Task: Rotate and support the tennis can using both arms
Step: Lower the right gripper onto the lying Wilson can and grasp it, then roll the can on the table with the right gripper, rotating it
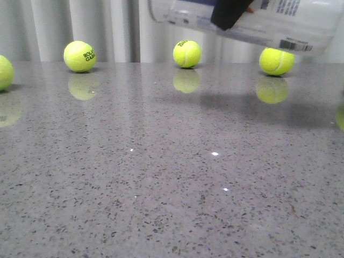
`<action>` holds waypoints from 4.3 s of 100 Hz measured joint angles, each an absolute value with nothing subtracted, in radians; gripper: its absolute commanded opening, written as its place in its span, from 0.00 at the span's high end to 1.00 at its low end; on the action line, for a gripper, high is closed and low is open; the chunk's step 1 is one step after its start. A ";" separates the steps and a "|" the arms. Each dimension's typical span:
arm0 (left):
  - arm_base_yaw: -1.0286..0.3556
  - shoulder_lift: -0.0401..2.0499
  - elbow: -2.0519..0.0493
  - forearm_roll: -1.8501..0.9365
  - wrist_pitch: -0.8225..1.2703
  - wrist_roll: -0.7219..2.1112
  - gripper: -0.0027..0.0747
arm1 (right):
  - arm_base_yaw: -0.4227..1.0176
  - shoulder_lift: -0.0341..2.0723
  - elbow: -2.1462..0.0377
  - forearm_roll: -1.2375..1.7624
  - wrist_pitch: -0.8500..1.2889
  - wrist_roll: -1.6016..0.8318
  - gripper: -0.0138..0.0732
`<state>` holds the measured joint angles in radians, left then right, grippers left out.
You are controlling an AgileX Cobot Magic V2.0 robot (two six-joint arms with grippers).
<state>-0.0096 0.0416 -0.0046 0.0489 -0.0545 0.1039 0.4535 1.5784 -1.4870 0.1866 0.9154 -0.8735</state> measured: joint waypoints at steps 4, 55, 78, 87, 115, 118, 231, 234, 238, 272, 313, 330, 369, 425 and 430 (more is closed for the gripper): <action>-0.010 0.042 -0.005 0.049 -0.054 0.104 0.99 | 0.474 1.597 -1.487 0.187 0.908 -0.944 0.58; -0.010 0.042 -0.005 0.049 -0.054 0.104 0.99 | 0.527 1.821 -1.487 0.187 0.768 -1.202 0.44; -0.010 0.042 -0.005 0.049 -0.054 0.104 0.99 | 0.527 1.823 -1.487 0.187 0.772 -1.202 0.13; -0.010 0.042 -0.005 0.049 -0.054 0.104 0.99 | 0.527 1.823 -1.487 0.187 0.772 -1.203 0.09; -0.010 0.042 -0.005 0.049 -0.054 0.104 0.99 | 0.527 1.824 -1.489 0.187 0.774 -1.207 0.10; -0.010 0.042 -0.005 0.049 -0.054 0.104 0.99 | 0.527 1.824 -1.491 0.187 0.774 -1.207 0.10; -0.010 0.042 -0.005 0.049 -0.054 0.104 0.99 | 0.527 1.799 -1.517 0.187 0.823 -1.209 0.10; -0.010 0.042 -0.005 0.049 -0.054 0.104 0.99 | 0.527 1.799 -1.517 0.187 0.825 -1.209 0.10; -0.010 0.042 -0.005 0.049 -0.054 0.104 0.99 | 0.527 1.799 -1.517 0.187 0.827 -1.211 0.10; -0.010 0.042 -0.005 0.049 -0.054 0.104 0.99 | 0.527 1.799 -1.517 0.187 0.829 -1.211 0.10; -0.010 0.042 -0.005 0.049 -0.054 0.104 0.99 | 0.527 1.795 -1.517 0.187 0.829 -1.211 0.10; -0.010 0.042 -0.005 0.049 -0.054 0.104 0.99 | 0.527 1.769 -1.517 0.187 0.831 -1.211 0.10; -0.010 0.042 -0.005 0.049 -0.054 0.104 0.99 | 0.527 1.738 -1.517 0.187 0.847 -1.211 0.10; -0.010 0.042 -0.005 0.049 -0.054 0.104 0.99 | 0.525 1.692 -1.517 0.187 0.835 -1.128 0.10; -0.010 0.042 -0.005 0.049 -0.054 0.104 0.99 | 0.520 1.684 -1.517 0.187 0.835 -1.099 0.10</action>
<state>-0.0096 0.0416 -0.0046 0.0489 -0.0545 0.1039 0.5200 1.6840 -1.5167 0.1866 0.8349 -1.0991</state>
